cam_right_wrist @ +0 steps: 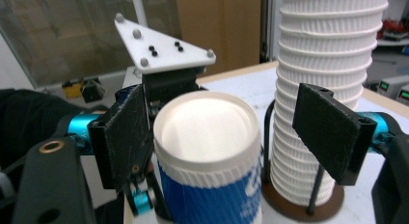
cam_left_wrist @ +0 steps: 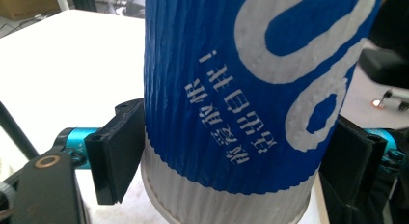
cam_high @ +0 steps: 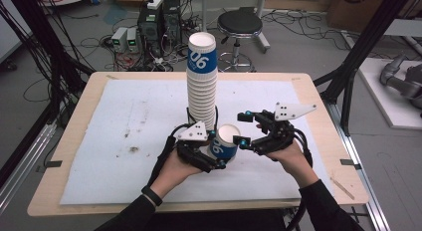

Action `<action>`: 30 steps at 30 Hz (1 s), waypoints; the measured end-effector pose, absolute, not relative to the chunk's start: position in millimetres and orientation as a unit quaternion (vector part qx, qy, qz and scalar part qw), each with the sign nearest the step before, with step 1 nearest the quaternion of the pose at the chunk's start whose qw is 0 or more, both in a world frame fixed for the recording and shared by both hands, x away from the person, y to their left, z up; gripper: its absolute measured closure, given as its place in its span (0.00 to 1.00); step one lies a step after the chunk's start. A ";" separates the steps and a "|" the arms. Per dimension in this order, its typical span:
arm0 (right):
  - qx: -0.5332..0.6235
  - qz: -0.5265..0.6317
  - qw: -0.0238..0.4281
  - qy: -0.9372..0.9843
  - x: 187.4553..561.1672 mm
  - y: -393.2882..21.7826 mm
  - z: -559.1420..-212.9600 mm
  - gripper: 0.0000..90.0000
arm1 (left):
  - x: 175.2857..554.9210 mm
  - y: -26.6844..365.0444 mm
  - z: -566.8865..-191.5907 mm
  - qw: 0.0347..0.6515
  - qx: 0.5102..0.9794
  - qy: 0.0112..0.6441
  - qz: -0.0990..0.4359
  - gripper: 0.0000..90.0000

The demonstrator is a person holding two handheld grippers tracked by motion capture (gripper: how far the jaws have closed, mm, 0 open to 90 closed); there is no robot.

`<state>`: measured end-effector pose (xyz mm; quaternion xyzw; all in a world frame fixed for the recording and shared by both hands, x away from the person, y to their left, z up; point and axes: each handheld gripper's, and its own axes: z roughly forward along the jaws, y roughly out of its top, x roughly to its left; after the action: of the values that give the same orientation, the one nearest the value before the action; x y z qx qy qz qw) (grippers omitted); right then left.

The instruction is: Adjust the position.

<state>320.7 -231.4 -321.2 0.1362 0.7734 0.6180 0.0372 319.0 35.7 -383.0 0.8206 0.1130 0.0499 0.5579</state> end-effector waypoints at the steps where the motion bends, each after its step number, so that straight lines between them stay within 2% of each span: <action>1: 0.135 0.610 0.037 0.780 320.9 -232.3 -319.9 0.23 | 319.2 35.8 -382.0 0.552 0.825 0.112 0.050 0.21; 15: 0.113 0.505 0.014 0.856 320.0 -215.6 -328.3 0.23 | 314.7 26.8 -377.3 0.468 0.877 0.076 0.079 0.22; 19: 0.109 0.494 0.017 0.863 319.3 -211.2 -331.2 0.24 | 314.6 27.0 -377.2 0.467 0.877 0.080 0.077 0.22; 21: 0.104 0.488 0.021 0.866 319.1 -210.6 -332.4 0.32 | 314.8 27.6 -376.8 0.468 0.877 0.080 0.077 0.22; 25: 0.101 0.495 0.026 0.862 319.3 -212.3 -332.7 0.33 | 314.9 28.6 -376.0 0.479 0.870 0.083 0.077 0.18; 30: 0.106 0.525 0.010 0.844 323.1 -218.9 -331.8 0.33 | 315.8 34.6 -375.2 0.528 0.842 0.094 0.063 0.12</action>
<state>323.1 -218.9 -331.8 0.1058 0.8444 0.5251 0.0102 315.8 34.6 -375.2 0.8418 0.0941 0.0631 0.5278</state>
